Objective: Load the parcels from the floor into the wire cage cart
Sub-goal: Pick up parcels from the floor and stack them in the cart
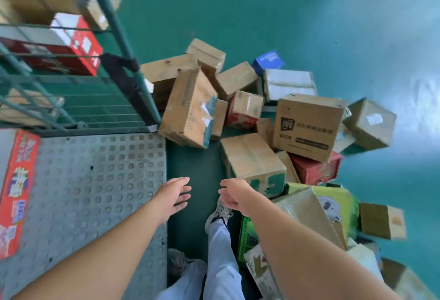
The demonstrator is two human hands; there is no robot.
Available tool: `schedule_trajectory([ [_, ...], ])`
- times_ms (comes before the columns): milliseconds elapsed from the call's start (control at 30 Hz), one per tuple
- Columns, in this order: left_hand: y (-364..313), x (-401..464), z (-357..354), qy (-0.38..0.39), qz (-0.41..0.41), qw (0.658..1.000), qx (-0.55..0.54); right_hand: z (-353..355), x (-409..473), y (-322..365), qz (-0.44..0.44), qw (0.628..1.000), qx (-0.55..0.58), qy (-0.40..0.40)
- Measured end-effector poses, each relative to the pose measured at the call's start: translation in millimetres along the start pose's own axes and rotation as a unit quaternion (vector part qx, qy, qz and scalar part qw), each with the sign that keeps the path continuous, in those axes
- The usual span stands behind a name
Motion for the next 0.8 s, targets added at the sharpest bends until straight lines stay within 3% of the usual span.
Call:
schedule_trajectory([
  [233, -9, 33, -80, 0.028, 0.016, 0.996, 0.079, 65, 32, -27, -0.024, 0.995, 0.101, -0.004],
  [400, -15, 52, -132, 0.050, 0.041, 0.991, 0.114, 112, 68, -37, -0.053, 0.992, 0.105, -0.039],
  [800, -116, 132, -132, -0.042, 0.024, 0.994, 0.094, 114, 148, 92, -0.046, 0.998, 0.028, 0.016],
])
Point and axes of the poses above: each hand's wrist, its own x-axis towards the middle knuckle, its own z-axis out of the back of the hand, y = z × x, the point moved 3 cm from there along x, towards the middle knuckle, and after that the axes turned 1 degree about z, right-handed, at the moved point
